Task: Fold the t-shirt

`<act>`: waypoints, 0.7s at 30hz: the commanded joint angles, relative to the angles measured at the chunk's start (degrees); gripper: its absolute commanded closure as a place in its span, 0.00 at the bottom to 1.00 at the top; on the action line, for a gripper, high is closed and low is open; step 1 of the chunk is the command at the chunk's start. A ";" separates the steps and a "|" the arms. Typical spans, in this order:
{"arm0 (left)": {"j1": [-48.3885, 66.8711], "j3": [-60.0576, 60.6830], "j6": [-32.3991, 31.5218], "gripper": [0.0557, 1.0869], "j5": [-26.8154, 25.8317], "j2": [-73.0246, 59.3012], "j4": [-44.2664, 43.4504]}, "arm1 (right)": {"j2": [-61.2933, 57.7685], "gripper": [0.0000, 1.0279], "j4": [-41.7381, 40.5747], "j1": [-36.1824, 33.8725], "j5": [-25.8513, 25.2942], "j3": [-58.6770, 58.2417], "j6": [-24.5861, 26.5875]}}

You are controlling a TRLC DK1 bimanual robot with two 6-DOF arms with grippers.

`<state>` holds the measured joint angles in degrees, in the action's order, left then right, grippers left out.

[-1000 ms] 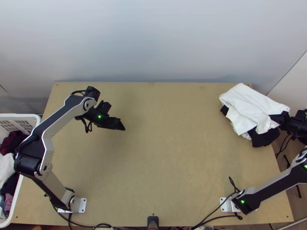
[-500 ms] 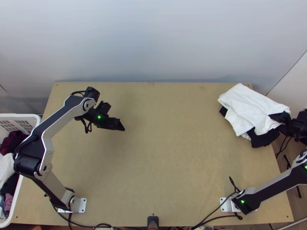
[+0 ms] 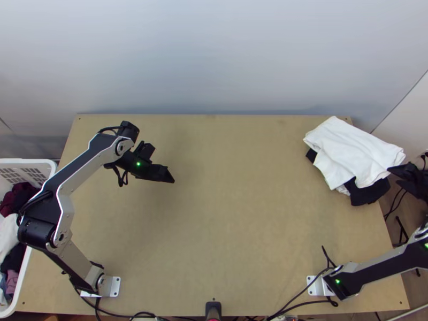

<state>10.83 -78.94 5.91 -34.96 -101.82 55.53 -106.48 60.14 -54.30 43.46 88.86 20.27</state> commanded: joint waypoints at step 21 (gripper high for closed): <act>-1.43 8.01 -3.63 0.04 22.13 23.42 -11.23 | 50.49 0.04 -14.17 30.92 -23.51 -23.73 -7.35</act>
<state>9.61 -74.52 3.36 -19.97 -86.02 47.77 -70.63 56.86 -40.34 31.94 76.60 19.90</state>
